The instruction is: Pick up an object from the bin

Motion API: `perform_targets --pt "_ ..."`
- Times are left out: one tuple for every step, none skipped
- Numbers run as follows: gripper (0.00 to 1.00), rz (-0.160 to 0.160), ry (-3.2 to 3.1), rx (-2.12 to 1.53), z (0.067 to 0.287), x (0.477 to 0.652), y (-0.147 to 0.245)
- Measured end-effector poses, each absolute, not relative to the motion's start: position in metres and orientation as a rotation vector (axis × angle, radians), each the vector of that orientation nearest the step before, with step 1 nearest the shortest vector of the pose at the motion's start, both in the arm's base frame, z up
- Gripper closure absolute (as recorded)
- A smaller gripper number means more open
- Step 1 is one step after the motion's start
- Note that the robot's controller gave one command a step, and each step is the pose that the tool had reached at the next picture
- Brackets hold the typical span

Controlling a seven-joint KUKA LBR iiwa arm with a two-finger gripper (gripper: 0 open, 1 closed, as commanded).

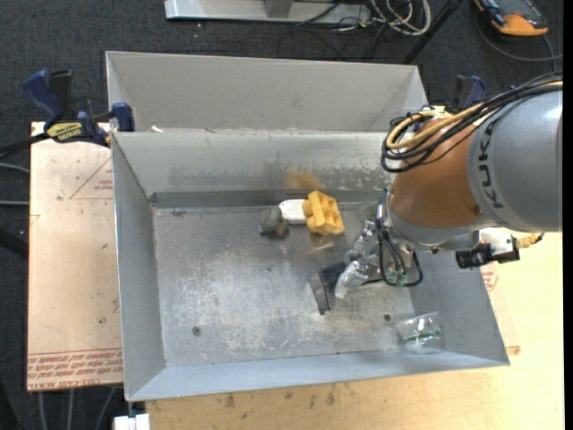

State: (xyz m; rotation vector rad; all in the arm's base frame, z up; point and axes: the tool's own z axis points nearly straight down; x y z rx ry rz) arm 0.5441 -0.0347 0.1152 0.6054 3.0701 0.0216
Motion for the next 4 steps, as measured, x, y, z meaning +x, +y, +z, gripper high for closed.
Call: perform_targets --pt "1.00 0.018 3.095 0.605 0.117 0.536 -0.028" --pt "1.00 0.001 3.093 0.571 0.160 0.547 -0.035" --pt "0.00 0.001 3.077 0.630 0.153 0.539 -0.039" --pt "0.00 0.001 3.073 0.660 0.132 0.534 -0.040"
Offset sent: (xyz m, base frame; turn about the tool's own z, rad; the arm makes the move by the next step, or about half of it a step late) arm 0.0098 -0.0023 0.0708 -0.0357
